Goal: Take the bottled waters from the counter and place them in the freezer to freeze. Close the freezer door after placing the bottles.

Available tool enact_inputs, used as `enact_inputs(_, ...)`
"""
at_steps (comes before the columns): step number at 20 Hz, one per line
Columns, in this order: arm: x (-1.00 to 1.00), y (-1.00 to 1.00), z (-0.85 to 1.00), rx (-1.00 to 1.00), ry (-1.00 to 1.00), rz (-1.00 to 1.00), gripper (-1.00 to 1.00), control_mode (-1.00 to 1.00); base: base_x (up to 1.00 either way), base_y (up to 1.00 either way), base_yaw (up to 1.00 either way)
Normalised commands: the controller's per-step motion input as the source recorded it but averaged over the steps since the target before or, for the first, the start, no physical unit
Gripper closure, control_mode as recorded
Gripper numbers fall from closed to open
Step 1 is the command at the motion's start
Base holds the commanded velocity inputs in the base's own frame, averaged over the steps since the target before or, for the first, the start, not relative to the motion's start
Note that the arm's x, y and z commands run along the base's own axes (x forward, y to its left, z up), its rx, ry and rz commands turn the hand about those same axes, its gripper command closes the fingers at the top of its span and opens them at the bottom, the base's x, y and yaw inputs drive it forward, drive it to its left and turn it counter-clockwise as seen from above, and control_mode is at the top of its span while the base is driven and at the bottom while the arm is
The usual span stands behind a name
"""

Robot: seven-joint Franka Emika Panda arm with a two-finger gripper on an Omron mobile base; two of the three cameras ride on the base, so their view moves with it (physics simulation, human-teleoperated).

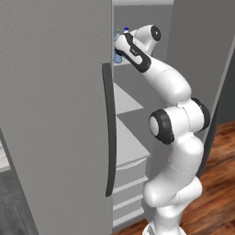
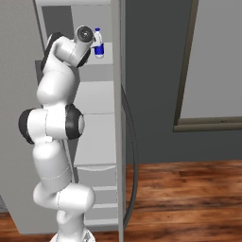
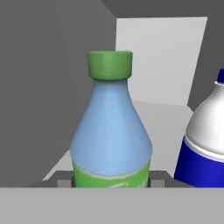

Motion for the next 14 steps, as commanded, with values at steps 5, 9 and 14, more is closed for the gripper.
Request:
enact_inputs(5,0.0,0.0,0.0,0.0,0.0,0.0,-1.0,-1.0,0.0,0.0,0.0)
enact_inputs(9,-0.02,0.0,0.0,0.0,0.0,0.0,-1.0,-1.0,0.0,0.0,0.0)
enact_inputs(14,-0.19,0.0,0.0,0.0,-0.03,0.0,-1.0,-1.0,0.0,0.0,0.0)
